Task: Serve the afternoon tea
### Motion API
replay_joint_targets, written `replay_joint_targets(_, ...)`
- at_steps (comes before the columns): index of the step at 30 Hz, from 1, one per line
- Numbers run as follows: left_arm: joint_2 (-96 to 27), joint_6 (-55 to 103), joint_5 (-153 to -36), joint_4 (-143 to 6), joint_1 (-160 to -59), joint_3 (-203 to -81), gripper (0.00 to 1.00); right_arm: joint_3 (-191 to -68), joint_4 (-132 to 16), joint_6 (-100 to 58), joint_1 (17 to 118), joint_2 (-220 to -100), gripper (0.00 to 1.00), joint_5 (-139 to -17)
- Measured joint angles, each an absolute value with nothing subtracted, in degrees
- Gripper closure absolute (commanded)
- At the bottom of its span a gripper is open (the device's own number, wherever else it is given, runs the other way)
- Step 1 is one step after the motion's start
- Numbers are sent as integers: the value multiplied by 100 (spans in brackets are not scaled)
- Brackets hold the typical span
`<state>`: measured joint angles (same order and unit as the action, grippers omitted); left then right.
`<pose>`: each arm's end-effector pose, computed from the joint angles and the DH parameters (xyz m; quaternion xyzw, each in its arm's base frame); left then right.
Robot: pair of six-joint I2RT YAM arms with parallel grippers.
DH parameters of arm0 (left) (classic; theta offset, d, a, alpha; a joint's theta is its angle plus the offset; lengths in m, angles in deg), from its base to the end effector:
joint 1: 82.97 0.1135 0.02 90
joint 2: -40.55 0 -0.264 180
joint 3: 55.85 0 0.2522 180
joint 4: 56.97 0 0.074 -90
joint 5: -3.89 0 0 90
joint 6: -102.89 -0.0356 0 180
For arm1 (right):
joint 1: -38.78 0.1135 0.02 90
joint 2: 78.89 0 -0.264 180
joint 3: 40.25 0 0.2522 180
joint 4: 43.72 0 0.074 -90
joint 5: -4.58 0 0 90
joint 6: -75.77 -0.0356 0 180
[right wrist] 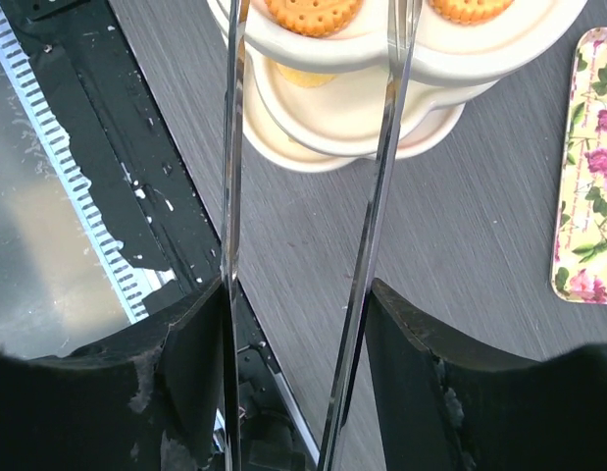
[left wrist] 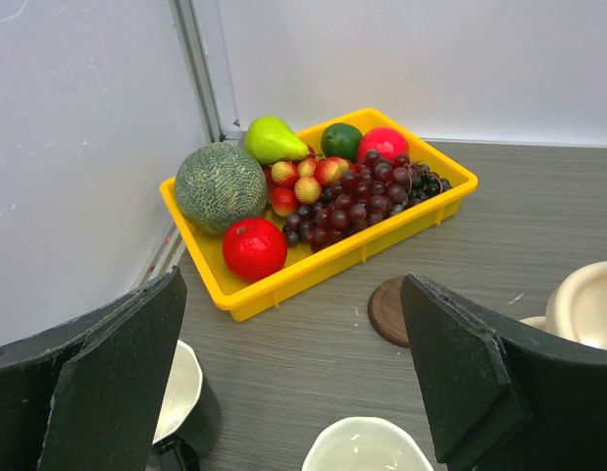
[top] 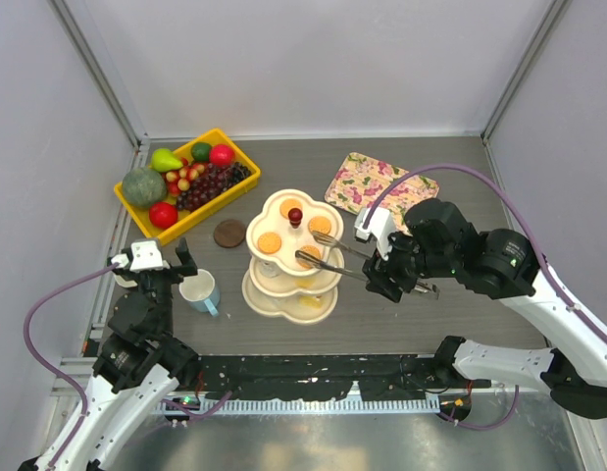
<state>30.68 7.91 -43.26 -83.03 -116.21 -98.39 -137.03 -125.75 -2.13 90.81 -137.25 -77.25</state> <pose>0.0732 -0.0190 0.3064 -0.0550 0.6744 0.0659 0.7334 0.0933 0.1278 0.4196 -0.5105 0.7621 0.1957 0.3469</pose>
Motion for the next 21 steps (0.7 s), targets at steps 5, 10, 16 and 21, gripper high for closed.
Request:
replay_joint_targets(5,3070,791,-4324,-8303,-11621,-9839,1,-13701,-12465,-211,9081,-13723,39,-7723)
replay_joint_targets(10,3070,791,-4324,-8303,-11621,-9839,1,-13701,-12242,-232,9081,-13548,46,-7948)
replay_joint_targets(16,3103,791,-4320,-8303,-11621,-9839,1,-13719,-11759,-300,9073,-13100,52,-8617)
replay_joint_targets(21,3149,791,-4309,-8303,-11621,-9839,1,-13817,-11388,-475,8557,-13105,53,-9225)
